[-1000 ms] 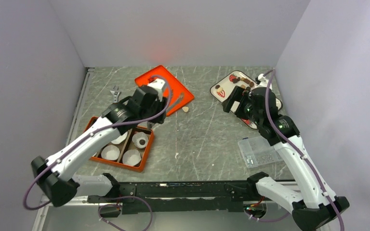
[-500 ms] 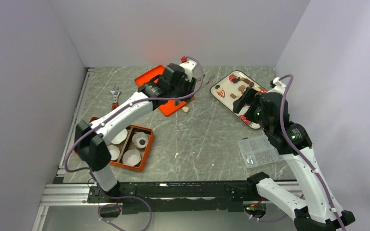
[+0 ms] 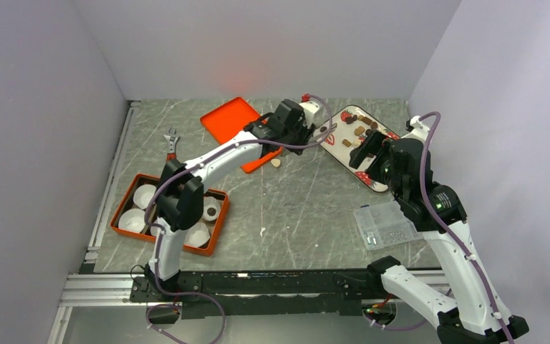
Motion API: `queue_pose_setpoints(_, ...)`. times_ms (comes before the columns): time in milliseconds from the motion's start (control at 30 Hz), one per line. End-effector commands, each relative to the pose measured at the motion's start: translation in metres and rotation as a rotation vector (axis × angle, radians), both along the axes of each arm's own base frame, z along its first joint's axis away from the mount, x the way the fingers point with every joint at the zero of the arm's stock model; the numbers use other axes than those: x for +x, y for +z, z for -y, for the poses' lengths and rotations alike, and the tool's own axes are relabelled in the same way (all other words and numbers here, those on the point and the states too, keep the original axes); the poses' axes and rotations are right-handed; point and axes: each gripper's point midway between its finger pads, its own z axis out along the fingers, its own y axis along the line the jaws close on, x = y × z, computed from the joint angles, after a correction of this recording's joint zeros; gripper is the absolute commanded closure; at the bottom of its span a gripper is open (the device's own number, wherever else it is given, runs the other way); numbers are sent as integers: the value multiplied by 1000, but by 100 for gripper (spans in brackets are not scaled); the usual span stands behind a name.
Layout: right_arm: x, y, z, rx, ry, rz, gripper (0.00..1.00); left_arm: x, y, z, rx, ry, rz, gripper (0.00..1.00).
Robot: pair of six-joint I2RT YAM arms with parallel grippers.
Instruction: Pack the chocolate
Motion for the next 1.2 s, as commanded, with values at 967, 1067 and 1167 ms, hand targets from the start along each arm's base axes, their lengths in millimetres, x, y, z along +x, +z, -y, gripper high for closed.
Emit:
queue_pose_setpoints(967, 1, 1, 3, -27, -4, -7, 0, 51, -56, 47, 42, -5, 20, 57)
queue_pose_setpoints(1067, 2, -1, 2, -27, -1, -12, 0, 47, -59, 46, 39, -9, 9, 57)
queue_pose_setpoints(1167, 2, -2, 2, -27, -2, -13, 0, 43, -59, 45, 38, -10, 0, 58)
